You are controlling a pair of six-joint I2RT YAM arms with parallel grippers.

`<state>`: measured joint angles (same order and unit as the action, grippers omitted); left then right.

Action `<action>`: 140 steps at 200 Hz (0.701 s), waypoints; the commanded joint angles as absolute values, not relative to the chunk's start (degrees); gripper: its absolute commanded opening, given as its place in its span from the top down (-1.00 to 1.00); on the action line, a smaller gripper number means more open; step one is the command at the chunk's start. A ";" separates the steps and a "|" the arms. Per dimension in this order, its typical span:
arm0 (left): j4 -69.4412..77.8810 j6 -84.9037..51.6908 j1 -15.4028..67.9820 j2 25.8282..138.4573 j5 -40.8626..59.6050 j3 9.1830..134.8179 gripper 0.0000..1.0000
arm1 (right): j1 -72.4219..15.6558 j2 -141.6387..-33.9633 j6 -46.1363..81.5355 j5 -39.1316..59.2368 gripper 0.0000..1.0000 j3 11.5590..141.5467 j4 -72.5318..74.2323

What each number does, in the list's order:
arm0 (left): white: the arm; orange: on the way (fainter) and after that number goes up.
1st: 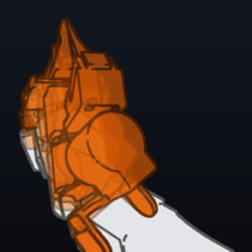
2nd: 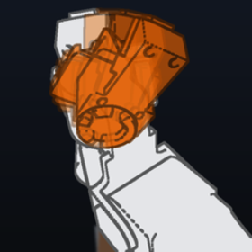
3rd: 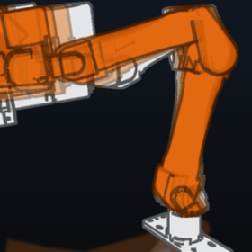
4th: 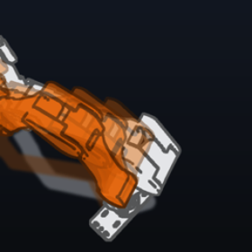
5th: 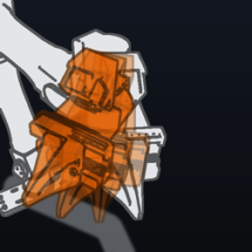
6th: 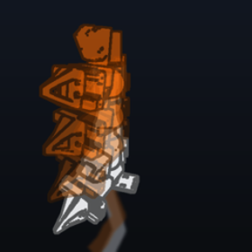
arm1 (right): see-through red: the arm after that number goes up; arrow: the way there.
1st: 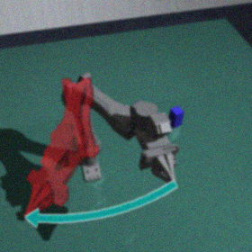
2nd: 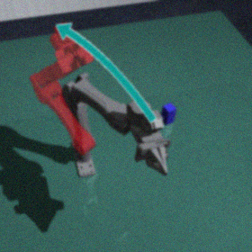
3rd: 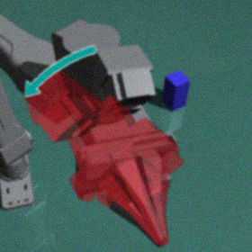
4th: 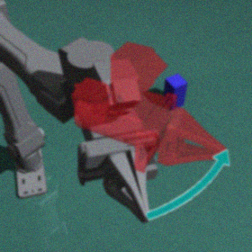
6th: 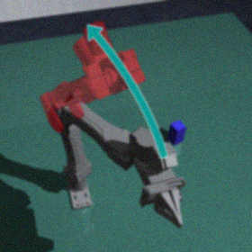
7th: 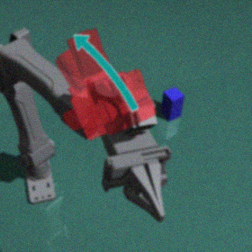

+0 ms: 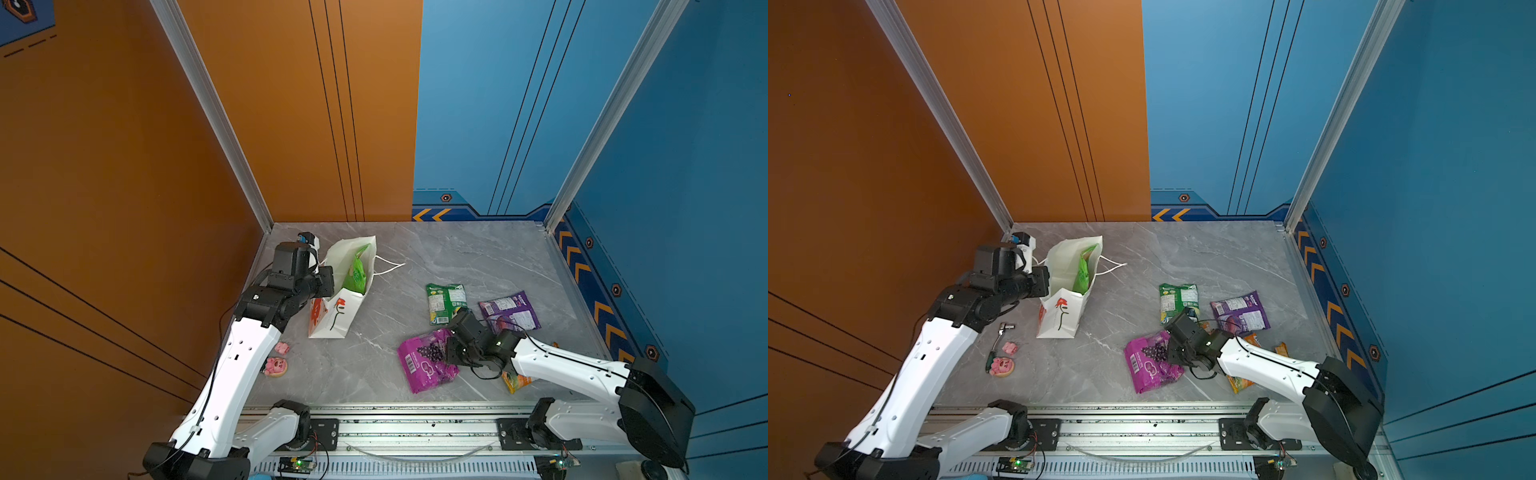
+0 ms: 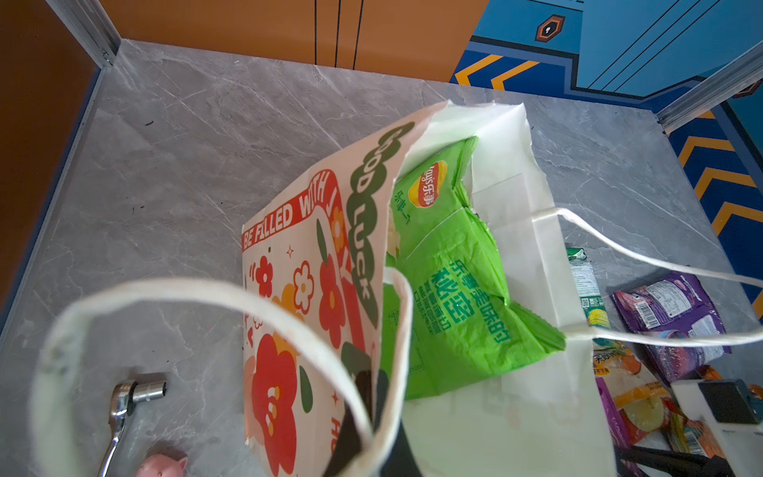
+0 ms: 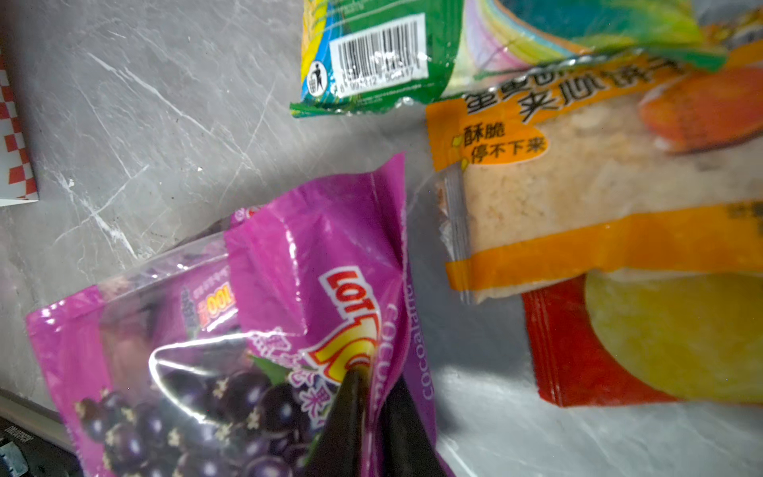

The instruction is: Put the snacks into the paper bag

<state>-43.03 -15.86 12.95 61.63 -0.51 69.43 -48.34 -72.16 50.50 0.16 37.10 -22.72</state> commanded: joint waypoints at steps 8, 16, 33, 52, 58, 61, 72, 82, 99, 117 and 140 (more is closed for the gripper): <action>-42.71 -14.90 13.36 61.61 -1.74 68.83 1.00 | -45.99 -73.53 41.88 3.62 0.46 39.33 -26.20; -42.71 -14.94 13.34 61.61 -1.65 68.90 1.00 | -44.37 -74.05 38.09 5.71 0.38 39.54 -26.35; -42.70 -14.94 13.34 61.52 -1.67 68.91 1.00 | -41.10 -75.24 30.51 9.47 0.22 40.60 -27.35; -42.65 -14.94 13.27 61.52 -1.60 68.91 1.00 | -38.32 -76.53 25.37 11.30 0.02 42.36 -28.56; -42.71 -14.92 13.34 61.55 -1.64 68.94 1.00 | -37.88 -77.03 24.53 11.55 -0.03 42.65 -28.57; -42.68 -14.94 13.35 61.57 -1.69 68.98 1.00 | -37.60 -77.29 24.04 11.88 -0.06 42.78 -28.56; -42.71 -14.94 13.31 61.55 -1.72 68.85 1.00 | -36.91 -78.37 23.10 13.33 -0.09 43.06 -28.18; -42.71 -14.94 13.33 61.61 -1.76 68.86 1.00 | -36.62 -79.24 22.71 14.45 -0.11 43.15 -27.59; -42.71 -14.96 13.31 61.76 -1.59 68.96 1.00 | -36.65 -80.88 22.90 15.40 -0.11 42.94 -26.43; -42.69 -14.94 13.35 61.79 -1.66 68.91 1.00 | -36.73 -82.32 23.56 16.55 -0.07 42.17 -24.89; -42.67 -14.94 13.33 61.83 -1.58 68.94 1.00 | -37.30 -83.86 25.33 18.30 0.04 40.89 -22.20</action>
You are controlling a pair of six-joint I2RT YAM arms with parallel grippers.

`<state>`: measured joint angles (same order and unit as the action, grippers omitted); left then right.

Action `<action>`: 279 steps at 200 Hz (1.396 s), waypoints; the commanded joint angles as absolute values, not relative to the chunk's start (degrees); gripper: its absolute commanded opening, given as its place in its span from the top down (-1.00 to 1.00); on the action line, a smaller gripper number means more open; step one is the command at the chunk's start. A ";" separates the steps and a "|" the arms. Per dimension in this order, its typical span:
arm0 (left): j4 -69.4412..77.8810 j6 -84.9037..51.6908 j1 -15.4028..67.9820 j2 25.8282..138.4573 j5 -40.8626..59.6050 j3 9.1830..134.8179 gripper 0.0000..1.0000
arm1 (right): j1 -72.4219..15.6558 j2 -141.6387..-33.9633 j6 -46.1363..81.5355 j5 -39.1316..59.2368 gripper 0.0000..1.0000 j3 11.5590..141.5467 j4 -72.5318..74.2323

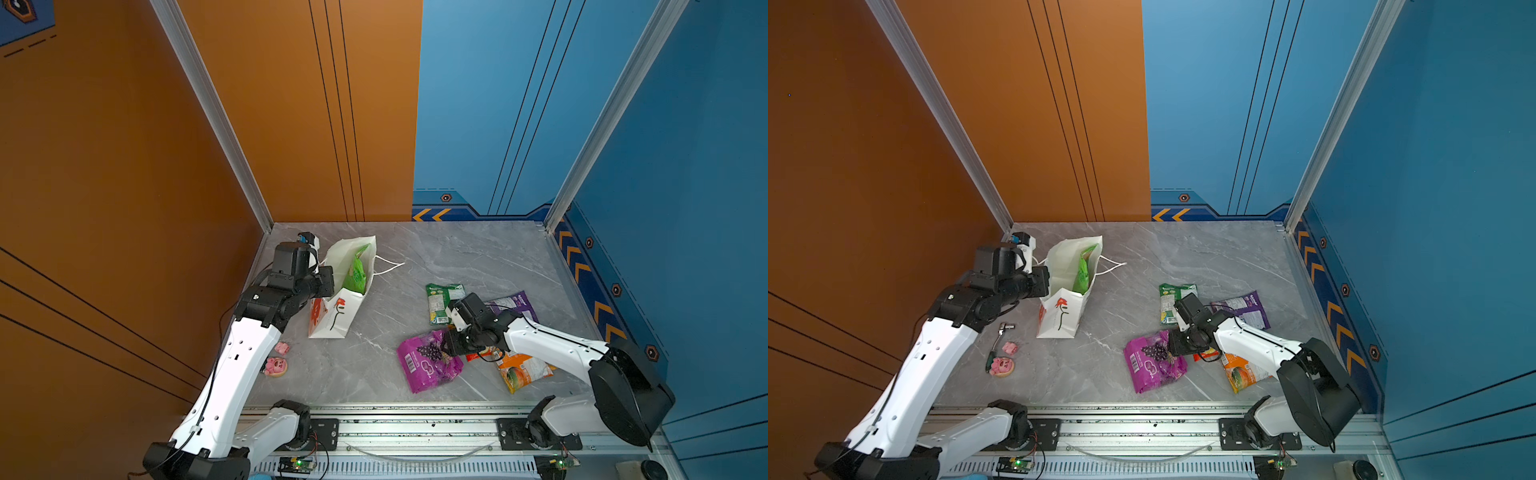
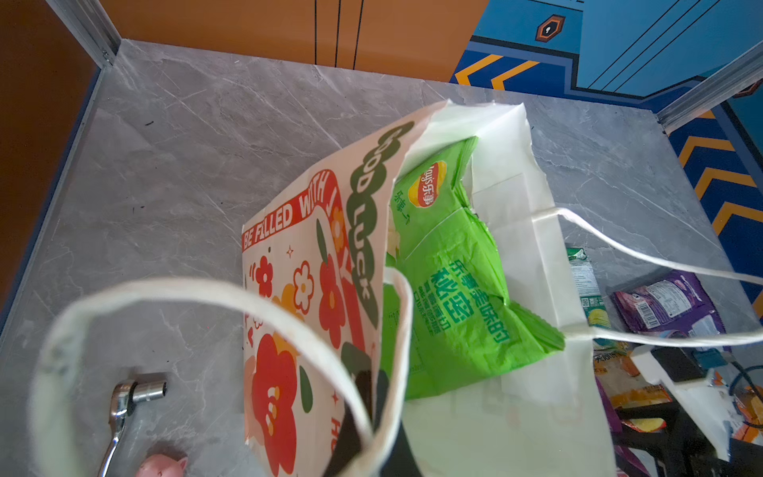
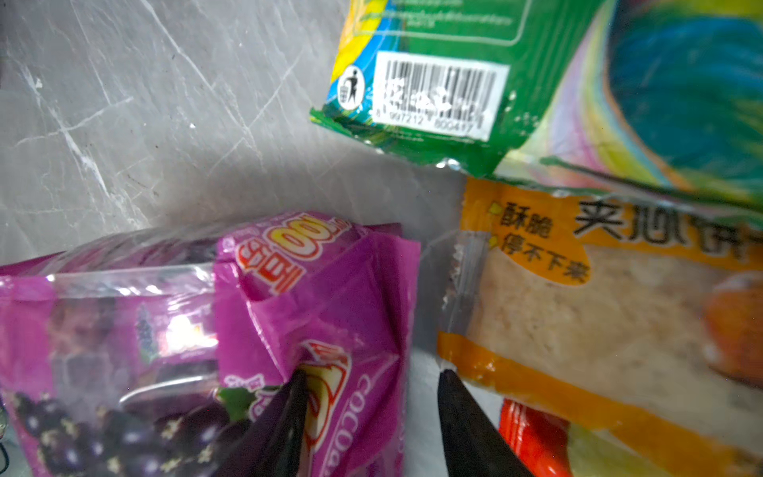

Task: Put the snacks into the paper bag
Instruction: 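Lift the purple grape candy bag with the right gripper toward the paper bag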

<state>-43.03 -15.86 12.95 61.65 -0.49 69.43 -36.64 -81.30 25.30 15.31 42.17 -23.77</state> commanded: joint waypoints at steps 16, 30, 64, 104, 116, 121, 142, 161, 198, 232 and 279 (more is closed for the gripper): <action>-42.69 -14.94 13.30 61.89 -1.58 68.87 1.00 | -37.71 -84.70 26.86 17.58 0.16 40.78 -21.91; -42.71 -14.98 13.30 61.95 -1.57 68.90 1.00 | -37.54 -85.57 28.95 16.29 0.29 40.96 -22.75; -42.69 -14.94 13.28 61.79 -1.62 68.85 1.00 | -37.15 -85.40 33.31 16.55 0.69 40.26 -21.76; -42.71 -15.44 13.35 62.55 -0.96 68.98 1.00 | -36.78 -77.81 38.16 14.29 0.93 39.85 -22.73; -42.76 -16.13 13.28 63.00 -0.53 69.38 1.00 | -36.74 -75.19 40.21 13.19 0.99 39.47 -23.06; -42.87 -16.47 13.32 63.09 -0.64 69.59 1.00 | -36.71 -74.46 41.11 12.80 1.00 39.37 -23.19; -44.58 -19.16 14.56 63.99 -2.39 72.26 1.00 | -36.69 -70.65 44.02 11.68 1.00 38.93 -23.48; -46.48 -20.98 16.66 64.49 -3.28 75.51 1.00 | -36.64 -67.21 45.66 10.36 1.00 38.76 -23.29; -48.56 -26.55 21.96 65.57 -5.62 79.88 1.00 | -35.10 -62.68 48.41 10.25 1.00 40.23 -21.87; -48.69 -31.06 25.48 65.87 -8.39 80.52 1.00 | -34.01 -58.03 49.14 8.76 1.00 44.04 -22.32; -46.59 -38.23 28.87 69.02 -8.69 79.29 1.00 | -31.52 -54.50 49.49 7.13 1.00 48.33 -22.12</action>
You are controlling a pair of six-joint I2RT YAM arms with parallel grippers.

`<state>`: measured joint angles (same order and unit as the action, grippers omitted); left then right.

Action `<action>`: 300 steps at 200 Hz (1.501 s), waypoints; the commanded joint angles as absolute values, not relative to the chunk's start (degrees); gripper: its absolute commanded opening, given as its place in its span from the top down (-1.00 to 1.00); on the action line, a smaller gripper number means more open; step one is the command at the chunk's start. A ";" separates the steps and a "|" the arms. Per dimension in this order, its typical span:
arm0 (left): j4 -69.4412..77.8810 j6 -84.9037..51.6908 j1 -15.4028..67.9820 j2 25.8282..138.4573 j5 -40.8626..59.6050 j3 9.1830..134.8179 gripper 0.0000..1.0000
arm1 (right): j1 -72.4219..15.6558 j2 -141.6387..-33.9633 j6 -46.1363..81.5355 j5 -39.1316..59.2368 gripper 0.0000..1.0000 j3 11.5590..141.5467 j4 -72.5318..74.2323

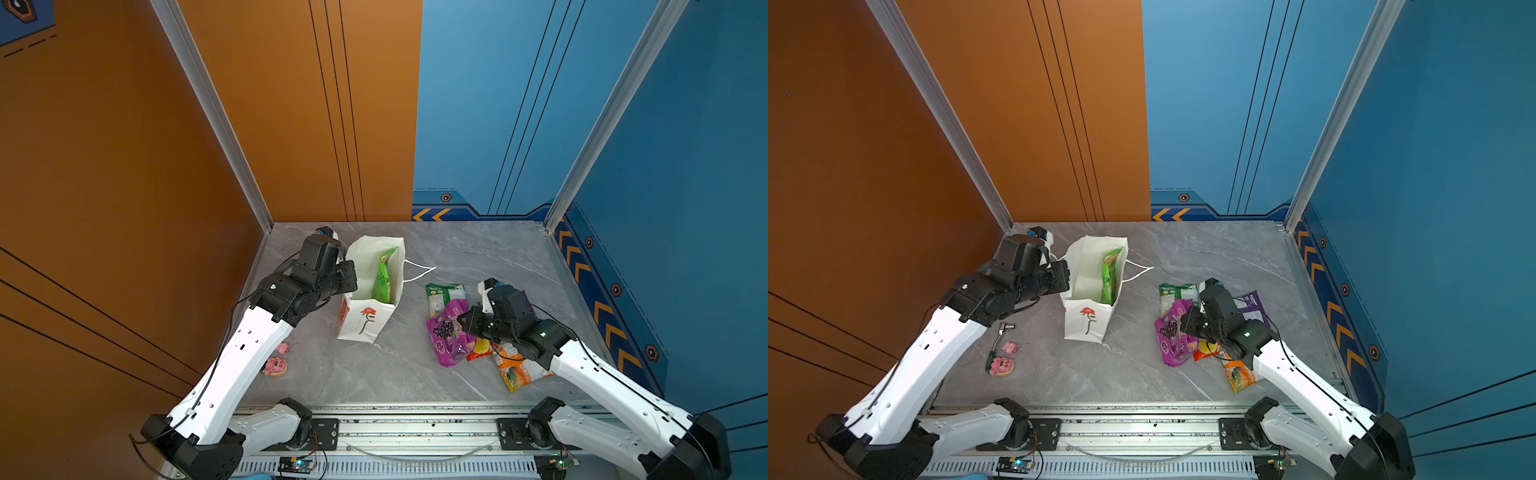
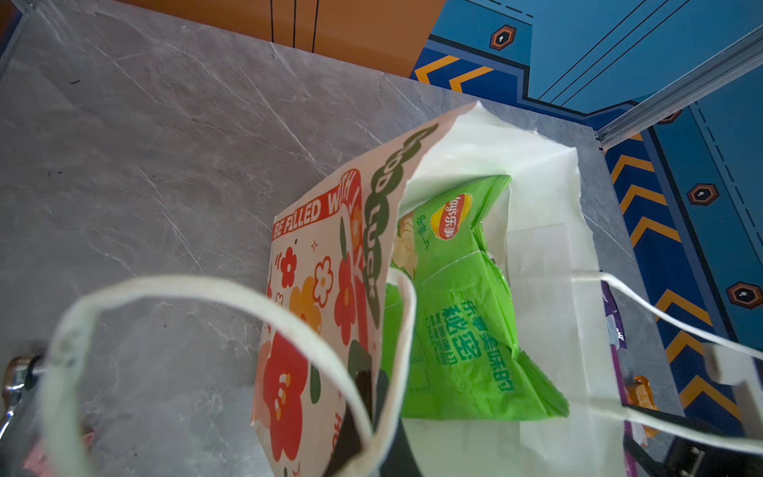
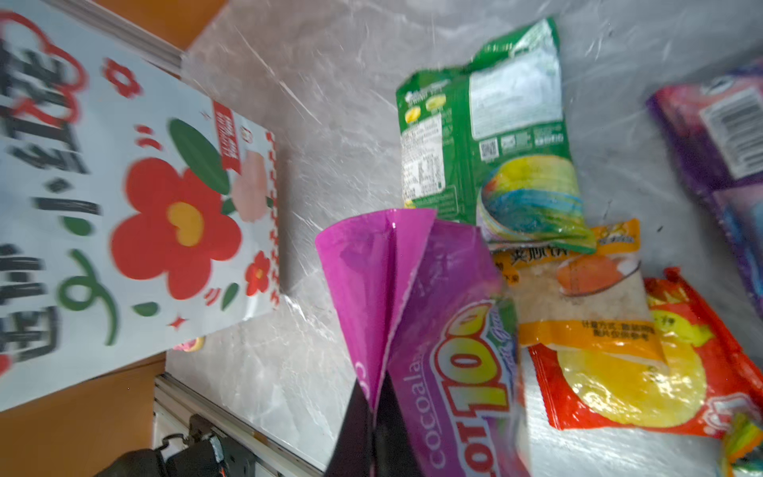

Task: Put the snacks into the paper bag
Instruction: 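Lift the purple grape candy bag with the right gripper toward the paper bag, then carry the grape candy bag over the paper bag opening held by left gripper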

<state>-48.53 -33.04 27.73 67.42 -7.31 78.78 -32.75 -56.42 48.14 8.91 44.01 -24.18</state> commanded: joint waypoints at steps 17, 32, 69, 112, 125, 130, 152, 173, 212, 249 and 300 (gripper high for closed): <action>-44.98 -39.21 29.90 69.42 -9.19 78.59 1.00 | -30.41 -54.56 49.57 7.53 1.00 49.82 -21.62; -43.47 -39.63 30.67 69.50 -9.40 78.05 1.00 | -29.33 -54.76 49.16 8.07 1.00 51.82 -21.65; -42.14 -38.94 32.26 70.75 -9.96 77.98 1.00 | -27.14 -55.63 47.12 7.73 1.00 58.67 -22.82; -40.37 -37.98 33.48 71.07 -9.03 77.37 1.00 | -25.15 -56.42 43.83 4.70 1.00 67.60 -26.72; -40.08 -37.80 33.75 71.41 -8.50 77.58 1.00 | -24.89 -56.56 43.16 4.01 1.00 70.10 -27.23; -40.00 -37.65 33.87 71.52 -8.37 77.65 1.00 | -24.87 -56.71 43.01 3.87 1.00 71.19 -27.39; -39.84 -37.08 34.32 72.40 -7.70 78.11 1.00 | -24.92 -56.95 41.94 3.16 1.00 75.79 -28.08; -39.66 -36.08 34.53 72.86 -7.49 77.90 1.00 | -24.87 -57.48 41.57 2.63 1.00 79.46 -28.37; -38.82 -34.69 35.00 72.60 -7.29 76.65 1.00 | -27.45 -60.73 41.90 4.67 1.00 85.68 -27.81; -38.75 -33.93 35.57 72.37 -7.12 77.04 1.00 | -32.66 -65.75 41.41 4.18 1.00 91.19 -26.55; -38.65 -32.41 35.77 71.95 -5.95 77.63 1.00 | -40.56 -72.20 38.63 0.90 1.00 98.92 -26.57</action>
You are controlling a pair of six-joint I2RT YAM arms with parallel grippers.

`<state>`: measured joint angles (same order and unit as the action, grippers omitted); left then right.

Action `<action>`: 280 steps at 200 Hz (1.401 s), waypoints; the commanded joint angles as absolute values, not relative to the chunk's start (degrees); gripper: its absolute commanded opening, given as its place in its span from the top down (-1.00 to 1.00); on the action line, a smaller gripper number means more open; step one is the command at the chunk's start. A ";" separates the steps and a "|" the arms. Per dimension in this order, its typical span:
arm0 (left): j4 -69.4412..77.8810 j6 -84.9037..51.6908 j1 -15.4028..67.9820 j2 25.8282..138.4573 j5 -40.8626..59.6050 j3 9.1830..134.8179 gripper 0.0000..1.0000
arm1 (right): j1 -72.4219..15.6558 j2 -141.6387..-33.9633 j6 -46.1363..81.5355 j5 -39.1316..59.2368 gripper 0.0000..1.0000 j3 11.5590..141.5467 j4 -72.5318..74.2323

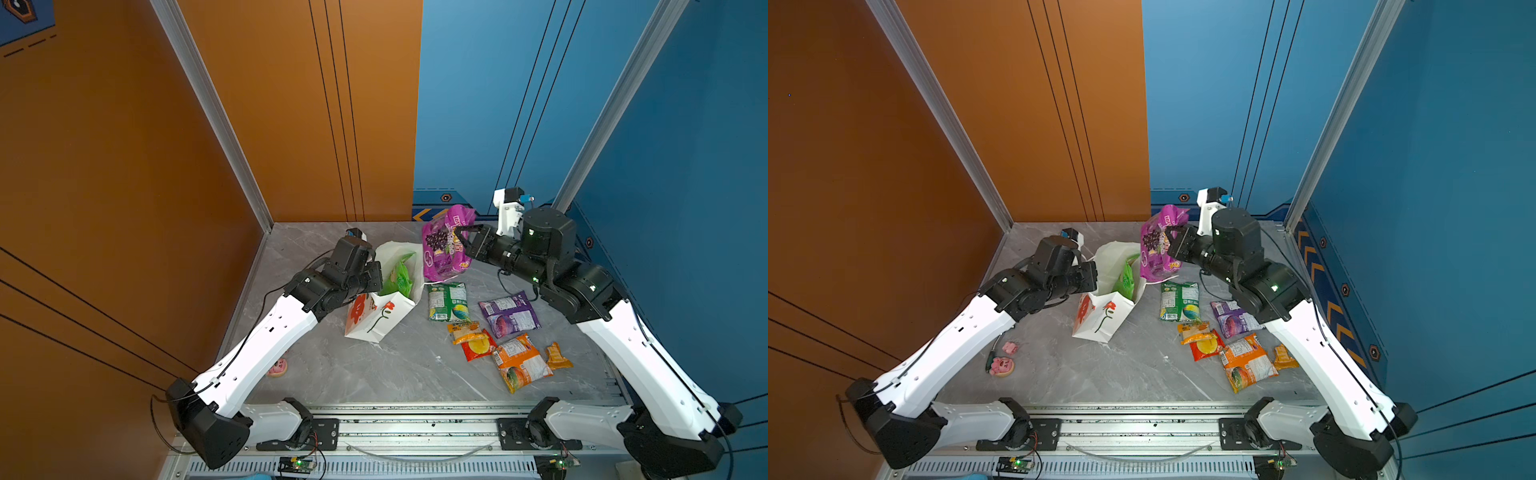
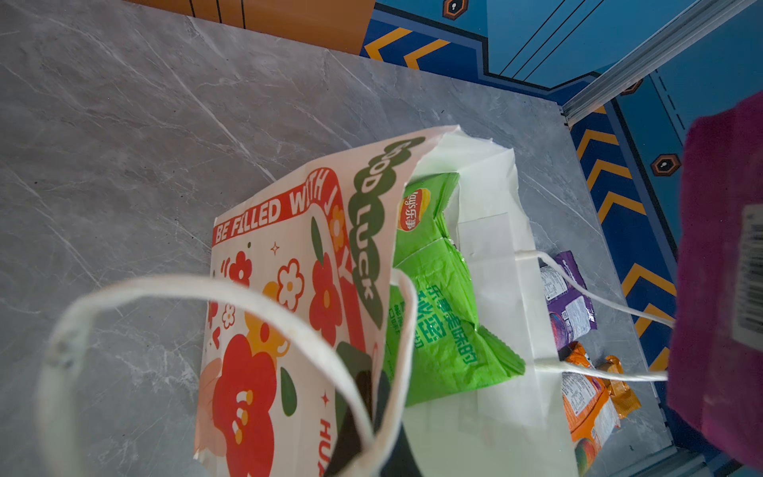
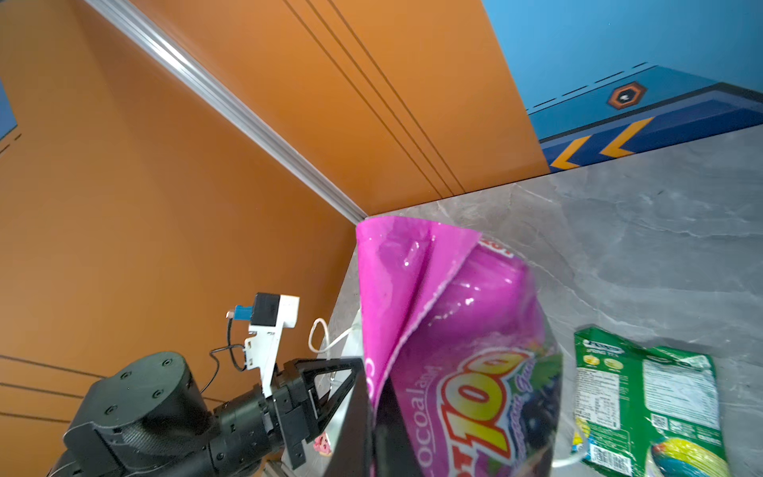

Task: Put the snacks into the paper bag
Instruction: 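Carry the grape candy bag over the paper bag opening held by left gripper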

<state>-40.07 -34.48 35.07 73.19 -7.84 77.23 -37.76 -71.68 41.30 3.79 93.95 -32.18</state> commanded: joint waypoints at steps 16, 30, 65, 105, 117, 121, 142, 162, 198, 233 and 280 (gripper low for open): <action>-38.66 -32.09 36.09 71.89 -5.58 77.96 1.00 | -42.50 -73.63 39.88 1.29 1.00 98.82 -25.99; -38.73 -32.32 36.15 71.76 -5.71 78.13 1.00 | -43.96 -74.35 40.56 0.99 1.00 97.73 -24.76; -38.67 -32.71 36.13 71.77 -5.44 78.40 1.00 | -46.27 -75.75 41.80 0.82 1.00 95.49 -22.58; -38.69 -32.96 36.18 72.57 -4.75 78.76 1.00 | -48.53 -75.78 43.10 -1.10 1.00 92.55 -21.99; -38.68 -33.16 36.12 72.59 -4.74 78.83 1.00 | -49.04 -75.12 43.71 -2.59 1.00 90.81 -21.70; -38.67 -33.24 36.20 72.60 -4.75 78.84 1.00 | -49.11 -74.89 43.91 -2.73 1.00 90.21 -21.38; -38.63 -33.64 36.14 72.85 -4.93 79.04 1.00 | -49.45 -74.31 44.97 -3.05 1.00 87.76 -20.17; -38.67 -33.35 36.31 72.98 -4.48 79.28 1.00 | -49.47 -74.36 44.93 -2.68 1.00 87.49 -20.31; -38.16 -32.31 37.02 72.68 -4.33 79.37 1.00 | -49.63 -74.34 45.31 -2.42 1.00 86.91 -20.35; -37.22 -31.17 38.93 72.51 -4.28 79.84 1.00 | -49.41 -75.44 46.56 -2.37 1.00 85.38 -19.97; -37.18 -30.00 41.70 72.03 -6.70 79.99 1.00 | -47.11 -74.95 47.67 -3.67 1.00 83.02 -19.17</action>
<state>-39.31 -31.62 40.40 73.10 -5.45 77.87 -48.42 -76.40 46.22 -1.76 83.37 -24.88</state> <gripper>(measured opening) 0.044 0.047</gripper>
